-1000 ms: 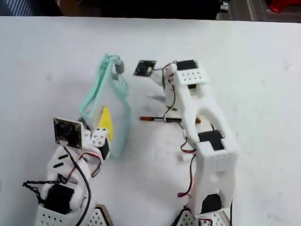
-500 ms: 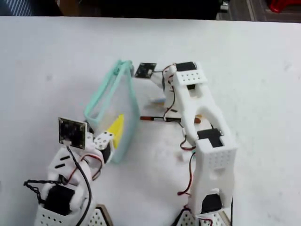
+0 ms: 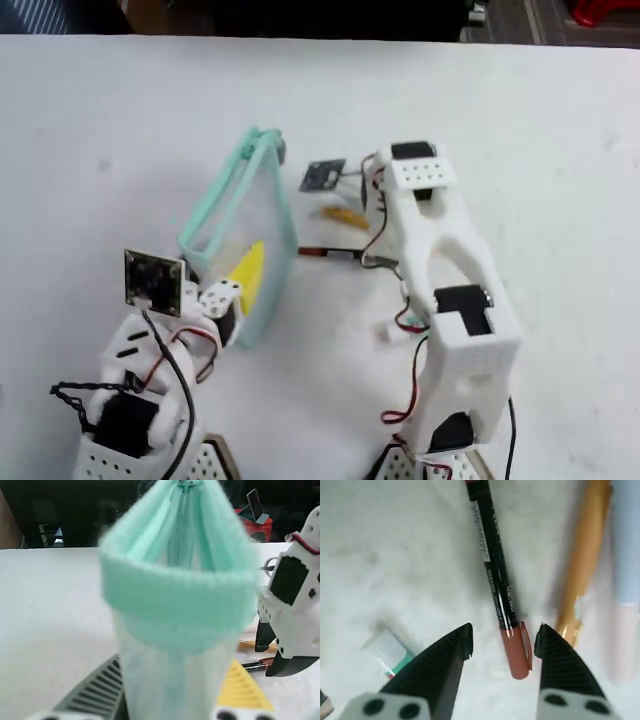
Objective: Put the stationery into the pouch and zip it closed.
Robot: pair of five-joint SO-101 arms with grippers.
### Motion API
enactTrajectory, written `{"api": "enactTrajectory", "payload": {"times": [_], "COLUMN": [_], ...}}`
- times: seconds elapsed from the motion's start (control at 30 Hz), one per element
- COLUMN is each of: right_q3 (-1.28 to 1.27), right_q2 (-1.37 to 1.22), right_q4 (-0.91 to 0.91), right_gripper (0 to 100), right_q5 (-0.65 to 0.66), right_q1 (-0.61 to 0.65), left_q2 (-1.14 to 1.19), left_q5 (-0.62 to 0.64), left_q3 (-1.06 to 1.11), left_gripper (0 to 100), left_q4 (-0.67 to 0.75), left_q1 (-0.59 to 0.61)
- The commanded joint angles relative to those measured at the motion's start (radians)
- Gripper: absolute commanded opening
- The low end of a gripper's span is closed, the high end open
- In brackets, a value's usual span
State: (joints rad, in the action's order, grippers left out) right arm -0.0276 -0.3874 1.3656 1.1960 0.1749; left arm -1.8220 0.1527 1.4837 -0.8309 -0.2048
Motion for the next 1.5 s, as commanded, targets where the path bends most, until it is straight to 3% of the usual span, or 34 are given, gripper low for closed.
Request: {"api": "enactTrajectory", "payload": {"times": [0.0,0.17,0.5,0.73,0.97,1.23,1.47], "right_q3": [-0.087,-0.158,-0.161,-0.164,-0.158,-0.158,-0.158], "right_q2": [0.068,0.067,0.065,0.073,0.093,0.409,0.739], "right_q4": [-0.153,-0.271,-0.282,-0.263,-0.237,-0.059,-0.050], "right_gripper": [19.1,19.1,18.9,1.9,1.7,1.7,1.7], "right_q5": [-0.002,-0.052,-0.095,-0.101,-0.101,-0.095,-0.166], "right_q1": [-0.005,0.027,0.102,0.102,0.082,0.067,-0.027], "left_q2": [-0.007,-0.007,-0.007,-0.007,-0.007,-0.007,-0.007], "left_q5": [0.011,0.011,0.015,0.012,0.017,0.017,0.015], "left_q3": [-0.035,-0.035,-0.044,-0.043,-0.044,-0.044,-0.040], "left_gripper": [20,20,20,20,20,20,20], "left_q4": [-0.005,-0.005,-0.034,-0.034,-0.038,-0.034,-0.034], "left_q1": [-0.013,-0.013,-0.012,-0.012,-0.012,-0.013,-0.013]}}
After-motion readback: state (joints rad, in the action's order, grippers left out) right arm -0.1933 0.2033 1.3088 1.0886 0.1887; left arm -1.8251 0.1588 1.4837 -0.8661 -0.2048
